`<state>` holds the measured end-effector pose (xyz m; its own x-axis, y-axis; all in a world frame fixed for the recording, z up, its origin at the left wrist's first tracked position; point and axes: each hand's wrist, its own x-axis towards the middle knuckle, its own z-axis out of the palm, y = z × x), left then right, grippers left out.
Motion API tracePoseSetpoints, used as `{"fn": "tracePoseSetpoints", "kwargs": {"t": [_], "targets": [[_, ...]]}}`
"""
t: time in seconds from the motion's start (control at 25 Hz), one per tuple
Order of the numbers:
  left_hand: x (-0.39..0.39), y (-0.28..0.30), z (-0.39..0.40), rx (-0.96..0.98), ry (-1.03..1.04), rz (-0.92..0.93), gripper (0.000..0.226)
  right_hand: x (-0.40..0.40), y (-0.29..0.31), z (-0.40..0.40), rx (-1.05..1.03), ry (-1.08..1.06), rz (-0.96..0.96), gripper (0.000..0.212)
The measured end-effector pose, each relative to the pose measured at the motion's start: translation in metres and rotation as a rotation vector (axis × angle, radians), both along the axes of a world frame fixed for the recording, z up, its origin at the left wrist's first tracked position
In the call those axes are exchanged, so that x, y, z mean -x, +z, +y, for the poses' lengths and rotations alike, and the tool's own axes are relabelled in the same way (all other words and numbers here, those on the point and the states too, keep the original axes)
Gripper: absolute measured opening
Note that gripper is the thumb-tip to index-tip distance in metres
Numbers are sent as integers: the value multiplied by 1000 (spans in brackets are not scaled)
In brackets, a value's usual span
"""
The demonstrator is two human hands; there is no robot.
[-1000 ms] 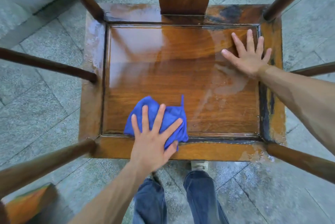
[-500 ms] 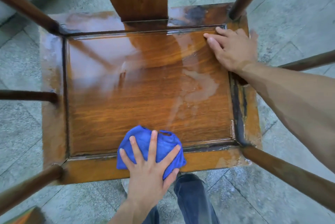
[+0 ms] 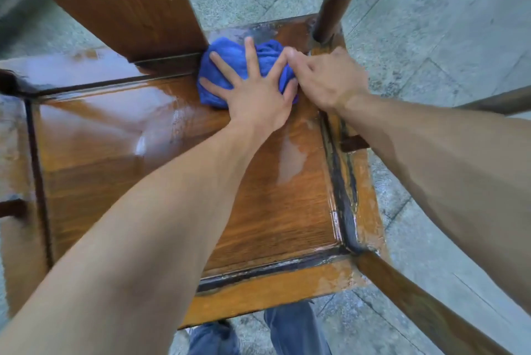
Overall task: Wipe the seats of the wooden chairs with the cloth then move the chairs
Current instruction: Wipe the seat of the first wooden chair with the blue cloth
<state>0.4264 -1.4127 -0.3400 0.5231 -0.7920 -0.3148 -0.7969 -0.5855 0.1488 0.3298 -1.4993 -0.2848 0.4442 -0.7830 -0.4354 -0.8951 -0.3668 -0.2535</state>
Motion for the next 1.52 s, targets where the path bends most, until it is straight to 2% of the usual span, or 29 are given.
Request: {"fn": "tracePoseSetpoints", "kwargs": {"t": [0.08,0.16,0.28,0.36,0.44,0.6,0.68,0.72,0.88,0.92,0.96,1.12,1.2,1.28,1.4,1.52], "targets": [[1,-3,-11,1,19,-7,61,-8,10,-18,-48,0,-2,64],[13,-3,-8,21,-12,-20,62,-14,13,-33,-118,28,-85,60],[53,-8,19,86,-240,-35,62,-19,4,-32,-132,174,-149,63],[78,-8,58,152,-409,-29,61,-18,-1,-13,-170,258,-1,58],[88,-9,114,221,-546,-7,62,-8,-9,14,-157,244,111,58],[61,-7,251,188,-699,-56,71,9,-17,61,-72,119,71,64],[33,-7,310,120,-564,-109,68,13,-18,73,-63,76,104,66],[20,-7,334,79,-410,-116,66,16,-18,77,-46,72,125,68],[15,1,385,-33,433,-18,65,16,-13,75,-32,98,161,72],[27,3,384,-45,549,4,70,14,-11,71,-36,111,168,74],[42,3,380,-46,565,20,72,11,-8,66,-49,125,174,76],[106,2,335,-60,128,74,66,-2,14,38,-79,289,276,80],[127,8,293,-43,-69,67,66,-11,23,30,-75,379,310,73],[134,11,238,11,-178,44,65,-19,28,22,-125,341,293,72],[122,2,124,141,-147,41,61,-30,32,12,-177,248,342,92],[96,1,33,59,-123,96,58,-38,31,9,-266,153,386,95]]}}
